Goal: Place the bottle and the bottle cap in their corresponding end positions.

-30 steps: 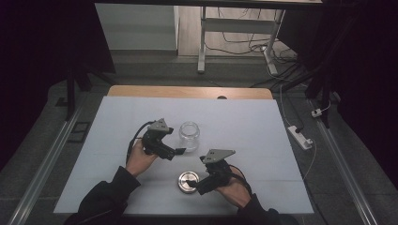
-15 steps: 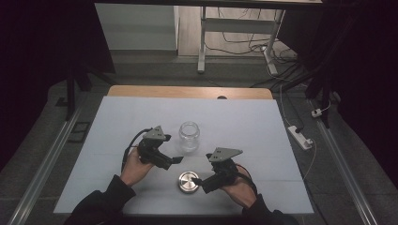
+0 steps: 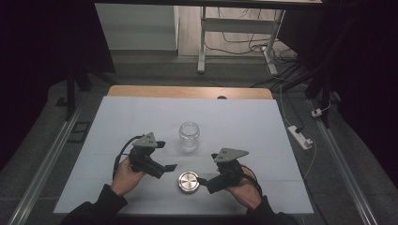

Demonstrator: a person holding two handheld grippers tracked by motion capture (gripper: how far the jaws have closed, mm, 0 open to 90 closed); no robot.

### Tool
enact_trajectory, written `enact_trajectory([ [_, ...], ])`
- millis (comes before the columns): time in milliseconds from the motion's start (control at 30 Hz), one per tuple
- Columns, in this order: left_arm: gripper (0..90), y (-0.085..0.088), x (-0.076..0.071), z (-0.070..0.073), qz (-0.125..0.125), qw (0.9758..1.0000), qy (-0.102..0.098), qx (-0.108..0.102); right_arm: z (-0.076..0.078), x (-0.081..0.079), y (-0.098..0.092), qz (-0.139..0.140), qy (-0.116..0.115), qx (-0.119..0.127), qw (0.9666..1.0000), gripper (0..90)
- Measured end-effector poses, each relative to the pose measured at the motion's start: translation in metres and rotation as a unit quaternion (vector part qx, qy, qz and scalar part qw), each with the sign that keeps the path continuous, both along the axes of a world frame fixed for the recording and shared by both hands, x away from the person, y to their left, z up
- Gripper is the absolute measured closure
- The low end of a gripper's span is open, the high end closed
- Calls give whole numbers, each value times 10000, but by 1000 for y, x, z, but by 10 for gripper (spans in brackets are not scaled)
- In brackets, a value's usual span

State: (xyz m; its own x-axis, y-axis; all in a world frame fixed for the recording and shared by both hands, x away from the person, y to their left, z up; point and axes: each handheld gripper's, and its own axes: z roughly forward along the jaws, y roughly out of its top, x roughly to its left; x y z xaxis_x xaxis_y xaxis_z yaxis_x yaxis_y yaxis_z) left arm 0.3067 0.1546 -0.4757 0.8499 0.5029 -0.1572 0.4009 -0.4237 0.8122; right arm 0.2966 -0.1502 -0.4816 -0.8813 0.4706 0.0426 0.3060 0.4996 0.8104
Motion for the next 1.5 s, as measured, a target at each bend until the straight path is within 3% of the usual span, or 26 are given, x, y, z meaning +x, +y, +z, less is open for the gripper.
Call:
enact_trajectory([
  [467, 0, 30, -27, 2, 301, 9995, 22, -127, 8, -10, -18, -165, -40, 134, 9998, 0],
  [700, 0, 49, -39, -2, 526, 9984, 67, -171, 9, -13, -33, -386, -72, 146, 9991, 0],
  [1133, 0, 81, -63, -9, 967, 9952, 85, -160, 11, -22, -67, -862, -113, 169, 9961, 0],
  [1500, 0, 106, -84, -15, 1360, 9906, 24, -104, 11, -31, -97, -1340, -214, 219, 9905, 0],
])
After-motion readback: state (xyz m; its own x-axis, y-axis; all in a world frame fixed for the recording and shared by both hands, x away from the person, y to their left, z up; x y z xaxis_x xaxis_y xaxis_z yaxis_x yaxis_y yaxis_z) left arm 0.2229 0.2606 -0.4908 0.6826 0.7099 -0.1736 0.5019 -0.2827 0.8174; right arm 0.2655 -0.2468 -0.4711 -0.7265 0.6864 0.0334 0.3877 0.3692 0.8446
